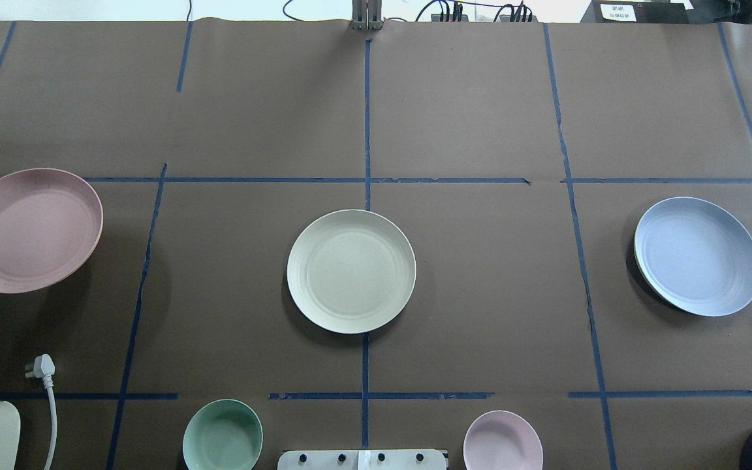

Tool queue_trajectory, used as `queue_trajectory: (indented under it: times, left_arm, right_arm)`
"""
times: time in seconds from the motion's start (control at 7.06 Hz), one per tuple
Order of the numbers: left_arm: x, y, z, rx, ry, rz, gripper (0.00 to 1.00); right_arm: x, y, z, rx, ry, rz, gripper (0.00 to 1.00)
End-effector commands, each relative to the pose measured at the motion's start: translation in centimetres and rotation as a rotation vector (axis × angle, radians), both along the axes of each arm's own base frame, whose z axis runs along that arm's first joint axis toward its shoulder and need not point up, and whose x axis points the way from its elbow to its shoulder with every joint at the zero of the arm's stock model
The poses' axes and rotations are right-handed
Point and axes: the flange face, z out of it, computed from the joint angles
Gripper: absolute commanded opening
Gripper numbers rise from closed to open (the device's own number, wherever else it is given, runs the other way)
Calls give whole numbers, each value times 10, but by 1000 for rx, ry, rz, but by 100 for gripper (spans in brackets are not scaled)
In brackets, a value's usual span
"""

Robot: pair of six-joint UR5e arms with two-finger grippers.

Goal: Stack three plates with pink and blue
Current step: 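Lift the pink plate with the left gripper and carry it onto the cream plate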

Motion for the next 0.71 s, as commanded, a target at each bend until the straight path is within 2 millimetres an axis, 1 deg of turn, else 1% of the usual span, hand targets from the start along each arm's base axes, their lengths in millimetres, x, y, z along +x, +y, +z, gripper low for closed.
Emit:
queue_trajectory:
  times: [0.0,0.14,0.28,0.43,0.57]
  left_arm:
    - [10,-28,-93,-20,-1,-8,0]
    - [27,-43,-140,-44,-11,-46,0]
    - [68,-37,-177,-106,18,-44,0]
    - [123,-41,-226,-149,39,-73,0]
    - [185,-29,-262,-176,45,-90,0]
  right_arm:
    - [-5,-1,-5,6,3,-9,100]
    - [-9,-2,-6,3,2,-13,100]
    - [-11,-10,-18,28,0,-16,100]
    - [-11,-21,-28,45,-7,-16,100]
    - [-12,-21,-31,49,-22,-15,100]
